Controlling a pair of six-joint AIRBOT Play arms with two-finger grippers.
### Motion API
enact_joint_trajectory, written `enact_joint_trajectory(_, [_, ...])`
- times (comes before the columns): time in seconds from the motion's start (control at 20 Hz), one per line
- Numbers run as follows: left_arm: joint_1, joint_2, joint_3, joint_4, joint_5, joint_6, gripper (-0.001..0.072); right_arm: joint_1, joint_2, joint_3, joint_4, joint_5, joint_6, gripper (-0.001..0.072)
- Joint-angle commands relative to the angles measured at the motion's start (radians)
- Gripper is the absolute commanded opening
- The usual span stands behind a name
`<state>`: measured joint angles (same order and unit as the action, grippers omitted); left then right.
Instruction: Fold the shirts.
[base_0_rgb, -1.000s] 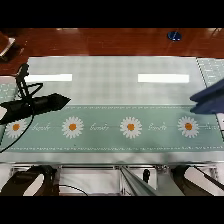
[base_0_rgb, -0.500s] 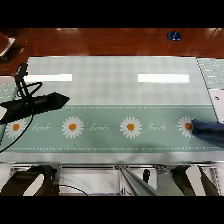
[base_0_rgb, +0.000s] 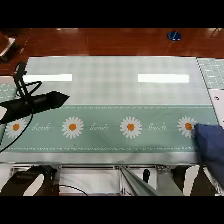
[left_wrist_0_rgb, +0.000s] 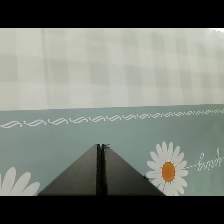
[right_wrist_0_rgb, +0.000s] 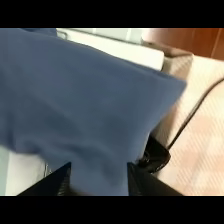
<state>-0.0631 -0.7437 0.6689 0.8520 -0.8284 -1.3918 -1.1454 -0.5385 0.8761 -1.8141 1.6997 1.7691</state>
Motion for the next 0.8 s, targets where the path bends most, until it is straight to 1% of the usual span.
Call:
enact_joint_trajectory(0.0, [0.0,0.0,0.0,0.001,0.023,0.0,0.0017,-0.003,0.018,-0.06,-0.046,-0.014,-0.023,0.041])
enact_joint_trajectory(0.1, [0.0,-0.006,0.002,0.001,0.063,0.0,0.0017,-0.004,-0.007,-0.037,0.018,-0.055,-0.043,0.0409])
enact_joint_trajectory(0.15, [0.0,-0.014,0.008,0.001,0.086,0.001,0.0017,-0.003,-0.042,0.001,0.093,-0.07,-0.055,0.0406])
enact_joint_trajectory(0.2, [0.0,-0.029,0.027,0.001,0.095,0.012,0.0017,-0.004,-0.09,0.061,0.185,-0.077,-0.058,0.0367])
enact_joint_trajectory(0.25, [0.0,-0.051,0.066,0.001,0.087,0.028,0.0017,-0.004,-0.141,0.129,0.282,-0.076,-0.058,0.021])
enact_joint_trajectory(0.3, [0.0,-0.079,0.123,0.001,0.063,0.046,0.0017,-0.003,-0.2,0.205,0.418,-0.076,-0.059,0.0047])
enact_joint_trajectory(0.35, [0.0,-0.108,0.189,0.001,0.036,0.05,0.0017,-0.003,-0.249,0.263,0.598,-0.093,-0.062,0.0023])
enact_joint_trajectory(0.4, [0.0,-0.14,0.271,0.001,0.008,0.05,0.0017,0.019,-0.295,0.312,0.807,-0.134,-0.071,0.0022])
enact_joint_trajectory(0.45, [0.0,-0.172,0.355,0.001,-0.016,0.049,0.0017,0.08,-0.326,0.351,0.929,-0.189,-0.089,0.0022])
enact_joint_trajectory(0.5, [0.0,-0.207,0.447,0.001,-0.042,0.049,0.0017,0.189,-0.349,0.39,0.968,-0.26,-0.106,0.0022])
enact_joint_trajectory(0.6, [0.0,-0.264,0.604,0.001,-0.1,0.049,0.0017,0.468,-0.367,0.421,0.903,-0.424,-0.138,0.0022])
enact_joint_trajectory(0.65, [-0.004,-0.285,0.664,0.001,-0.14,0.05,0.0017,0.618,-0.378,0.421,0.827,-0.488,-0.14,0.0022])
enact_joint_trajectory(0.7, [-0.013,-0.293,0.692,0.001,-0.186,0.077,0.0017,0.785,-0.401,0.42,0.707,-0.529,-0.138,0.0022])
enact_joint_trajectory(0.75, [-0.032,-0.293,0.688,0.02,-0.22,0.1,0.0017,0.933,-0.437,0.42,0.574,-0.529,-0.123,0.0022])
